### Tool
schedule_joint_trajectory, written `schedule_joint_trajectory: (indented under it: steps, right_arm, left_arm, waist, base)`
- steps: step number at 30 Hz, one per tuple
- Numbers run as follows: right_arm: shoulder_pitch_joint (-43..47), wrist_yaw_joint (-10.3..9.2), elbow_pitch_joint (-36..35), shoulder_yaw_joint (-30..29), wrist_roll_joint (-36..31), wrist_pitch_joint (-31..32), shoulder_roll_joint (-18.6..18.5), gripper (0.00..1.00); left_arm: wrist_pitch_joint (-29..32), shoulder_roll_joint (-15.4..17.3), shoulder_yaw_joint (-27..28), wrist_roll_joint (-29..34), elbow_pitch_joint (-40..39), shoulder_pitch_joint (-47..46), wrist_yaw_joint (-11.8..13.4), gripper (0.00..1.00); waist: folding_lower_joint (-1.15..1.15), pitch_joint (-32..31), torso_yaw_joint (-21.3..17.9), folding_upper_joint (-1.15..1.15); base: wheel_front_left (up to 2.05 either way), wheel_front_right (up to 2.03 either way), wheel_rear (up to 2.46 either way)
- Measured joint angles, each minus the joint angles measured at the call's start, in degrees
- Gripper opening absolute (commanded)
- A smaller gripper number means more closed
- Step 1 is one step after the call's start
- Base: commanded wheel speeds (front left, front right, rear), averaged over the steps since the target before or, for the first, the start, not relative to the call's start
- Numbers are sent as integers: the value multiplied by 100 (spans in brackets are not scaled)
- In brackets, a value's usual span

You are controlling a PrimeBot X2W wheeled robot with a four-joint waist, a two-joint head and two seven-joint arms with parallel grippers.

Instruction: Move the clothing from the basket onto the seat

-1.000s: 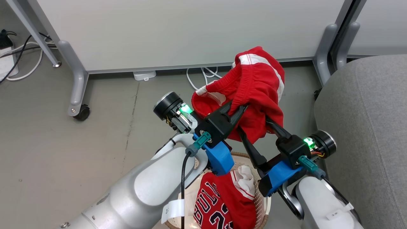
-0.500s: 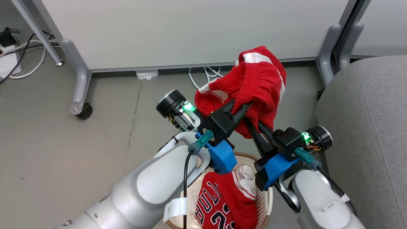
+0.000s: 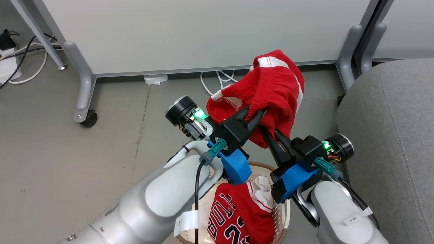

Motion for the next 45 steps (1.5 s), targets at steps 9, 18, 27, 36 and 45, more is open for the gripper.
schedule_joint_trajectory:
  steps: [9,18,27,36,45]
  right_arm:
    - [36,0,-64,-29,57,0,5,0]
    - [140,-1,-180,-268,94,0,-22,0]
    - [238,-1,-379,-748,100,0,-67,0]
    - [250,0,-661,-1317,55,1,-109,0]
    - [292,-1,-900,-1704,46,1,-108,0]
  left_arm:
    - [-13,10,5,22,-2,-25,67,100]
    - [-22,55,-1,31,-9,-59,89,100]
    - [-31,102,-47,27,-34,-52,87,100]
    - [-32,57,-108,21,-65,-15,70,100]
    - [-32,47,-177,11,-10,63,20,100]
  waist:
    - [0,12,-20,0]
    - [0,88,-83,0]
    - [0,211,-369,0]
    - [0,402,-843,0]
    - [0,549,-1484,0]
  base:
    - [0,0,0]
    - [0,0,0]
    - [0,0,0]
    - [0,0,0]
    - [0,0,0]
